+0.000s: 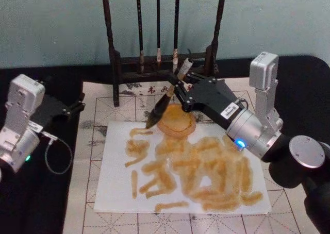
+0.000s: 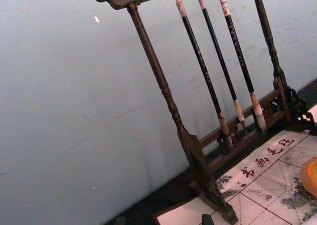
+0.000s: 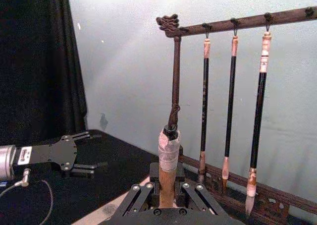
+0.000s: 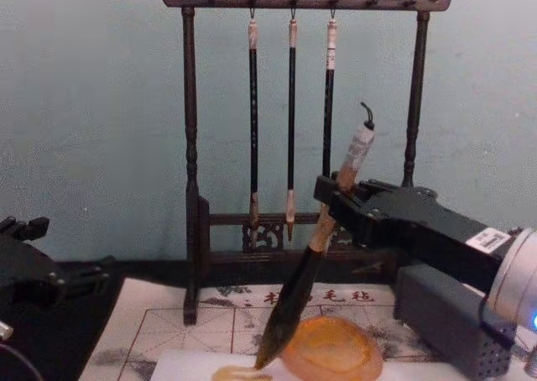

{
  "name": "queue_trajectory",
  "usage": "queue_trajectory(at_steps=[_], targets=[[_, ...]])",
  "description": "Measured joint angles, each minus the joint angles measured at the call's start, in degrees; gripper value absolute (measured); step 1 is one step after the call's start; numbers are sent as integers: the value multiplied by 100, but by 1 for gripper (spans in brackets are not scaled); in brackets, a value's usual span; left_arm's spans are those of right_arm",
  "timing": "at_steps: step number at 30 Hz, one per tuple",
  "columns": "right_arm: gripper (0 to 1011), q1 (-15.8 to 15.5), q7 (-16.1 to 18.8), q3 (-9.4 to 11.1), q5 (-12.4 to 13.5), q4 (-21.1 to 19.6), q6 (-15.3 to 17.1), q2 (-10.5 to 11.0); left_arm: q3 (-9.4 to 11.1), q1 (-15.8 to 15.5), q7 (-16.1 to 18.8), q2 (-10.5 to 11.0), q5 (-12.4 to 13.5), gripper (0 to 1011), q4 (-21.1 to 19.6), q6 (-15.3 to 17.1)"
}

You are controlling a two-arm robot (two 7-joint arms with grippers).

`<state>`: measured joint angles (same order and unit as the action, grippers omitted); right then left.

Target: Pick up the brush from the inkstone, write on the paper, then place the brush back to its original position.

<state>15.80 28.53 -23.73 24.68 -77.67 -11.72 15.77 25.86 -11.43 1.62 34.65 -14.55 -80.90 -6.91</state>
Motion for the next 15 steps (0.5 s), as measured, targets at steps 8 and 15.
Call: queue_trajectory(at_steps=[8, 15], targets=[[185, -64, 18, 15, -53, -165, 11, 46, 0, 0, 0, 0, 0, 1001, 0, 0], [185, -204, 100, 179, 334, -495, 232, 127, 0, 0, 0, 0, 0, 1001, 0, 0]])
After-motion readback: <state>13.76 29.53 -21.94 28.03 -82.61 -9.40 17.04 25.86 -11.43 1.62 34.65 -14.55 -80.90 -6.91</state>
